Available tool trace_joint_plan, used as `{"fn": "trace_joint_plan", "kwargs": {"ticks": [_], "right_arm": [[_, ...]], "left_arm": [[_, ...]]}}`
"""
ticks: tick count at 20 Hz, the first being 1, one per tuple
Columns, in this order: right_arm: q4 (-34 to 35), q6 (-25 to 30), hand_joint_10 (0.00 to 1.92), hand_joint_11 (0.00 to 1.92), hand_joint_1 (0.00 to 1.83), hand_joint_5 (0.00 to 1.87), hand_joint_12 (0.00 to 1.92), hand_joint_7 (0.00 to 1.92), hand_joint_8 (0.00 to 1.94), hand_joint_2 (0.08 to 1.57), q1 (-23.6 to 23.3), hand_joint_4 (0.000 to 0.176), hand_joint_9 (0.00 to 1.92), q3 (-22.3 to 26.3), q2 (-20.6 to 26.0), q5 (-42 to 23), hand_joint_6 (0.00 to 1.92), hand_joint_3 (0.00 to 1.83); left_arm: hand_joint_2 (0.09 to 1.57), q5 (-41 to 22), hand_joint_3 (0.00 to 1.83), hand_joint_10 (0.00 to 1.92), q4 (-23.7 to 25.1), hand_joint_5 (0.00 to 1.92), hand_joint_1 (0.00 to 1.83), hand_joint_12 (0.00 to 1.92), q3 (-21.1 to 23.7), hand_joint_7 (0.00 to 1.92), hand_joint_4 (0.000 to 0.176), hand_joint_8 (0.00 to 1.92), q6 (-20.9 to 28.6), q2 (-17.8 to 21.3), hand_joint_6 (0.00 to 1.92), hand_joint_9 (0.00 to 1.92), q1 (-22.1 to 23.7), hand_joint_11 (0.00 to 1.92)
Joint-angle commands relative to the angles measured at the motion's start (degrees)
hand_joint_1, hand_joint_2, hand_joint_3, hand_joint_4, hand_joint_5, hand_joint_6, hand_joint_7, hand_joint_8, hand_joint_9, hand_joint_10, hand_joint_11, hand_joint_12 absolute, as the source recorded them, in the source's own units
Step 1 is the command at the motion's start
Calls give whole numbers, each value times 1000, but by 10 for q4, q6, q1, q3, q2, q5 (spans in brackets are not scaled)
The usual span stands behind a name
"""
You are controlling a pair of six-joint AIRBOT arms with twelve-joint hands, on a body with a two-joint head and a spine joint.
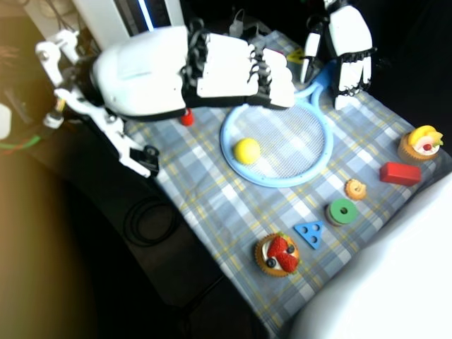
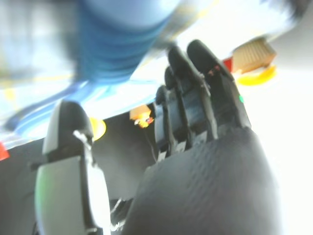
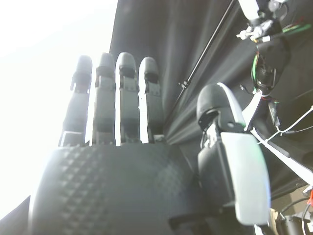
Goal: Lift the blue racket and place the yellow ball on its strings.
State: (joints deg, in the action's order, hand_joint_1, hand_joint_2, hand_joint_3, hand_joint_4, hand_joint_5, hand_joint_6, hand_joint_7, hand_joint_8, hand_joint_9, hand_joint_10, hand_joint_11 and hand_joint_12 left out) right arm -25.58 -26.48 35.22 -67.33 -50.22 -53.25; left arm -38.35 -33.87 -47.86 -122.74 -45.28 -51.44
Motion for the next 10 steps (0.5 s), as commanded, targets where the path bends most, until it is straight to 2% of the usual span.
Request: {"fn": "trace_joint_plan", "kwargs": {"ticks": [1, 2, 3, 5, 6, 7, 8, 9, 10], "right_arm": [[40, 0, 1, 73, 277, 411, 453, 439, 2, 1348, -3, 13, 339, 1, 2, -72, 2, 4], [47, 0, 0, 63, 300, 427, 521, 437, 1, 1350, 4, 9, 348, 1, 3, -78, 0, 1], [55, 0, 0, 45, 346, 454, 643, 436, 1, 1349, 10, 0, 371, 2, 4, -84, 0, 1], [70, 0, 2, 1, 379, 480, 786, 458, 0, 1357, 23, 0, 390, 6, 8, -99, 1, 0], [74, 0, 1, 0, 383, 477, 796, 460, 0, 1362, 27, 0, 392, 9, 11, -104, 0, 2], [76, 0, 2, 0, 401, 474, 777, 462, 0, 1364, 30, 0, 383, 11, 14, -108, 0, 1], [78, 0, 0, 0, 408, 471, 772, 462, 0, 1366, 32, 0, 378, 17, 19, -112, 0, 2], [82, -7, 4, 0, 428, 469, 791, 472, 3, 1358, 34, 0, 389, 22, 24, -116, 0, 0], [88, -14, 2, 0, 417, 459, 750, 459, 2, 1354, 36, 0, 360, 25, 27, -121, 0, 0]], "left_arm": [[773, -107, 0, 3, 19, 18, 704, 643, 3, 91, 167, 4, 18, 12, 0, 167, 1, 2], [773, -137, 0, 5, 34, 3, 640, 508, 14, 17, 174, 0, 50, 25, 0, 73, -6, 0], [790, -168, 1, 7, 46, 0, 526, 486, 22, 3, 176, 0, 87, 36, 0, 61, -14, 0], [792, -233, 2, 0, 72, 0, 457, 101, 27, 0, 176, 0, 197, 57, 0, 1, -34, 0], [826, -261, 17, 0, 80, 0, 342, 19, 26, 0, 161, 0, 250, 66, 0, 0, -44, 0], [912, -282, 19, 0, 86, 0, 166, 3, 24, 0, 133, 0, 289, 72, 0, 0, -52, 0], [959, -309, 31, 0, 91, 0, 71, 0, 20, 0, 137, 0, 348, 81, 0, 0, -63, 0], [1118, -327, 33, 0, 98, 0, 13, 0, 12, 0, 62, 0, 408, 87, 0, 0, -75, 0], [1228, -345, 24, 0, 104, 0, 2, 0, 2, 0, 34, 0, 461, 90, 0, 0, -84, 0]]}}
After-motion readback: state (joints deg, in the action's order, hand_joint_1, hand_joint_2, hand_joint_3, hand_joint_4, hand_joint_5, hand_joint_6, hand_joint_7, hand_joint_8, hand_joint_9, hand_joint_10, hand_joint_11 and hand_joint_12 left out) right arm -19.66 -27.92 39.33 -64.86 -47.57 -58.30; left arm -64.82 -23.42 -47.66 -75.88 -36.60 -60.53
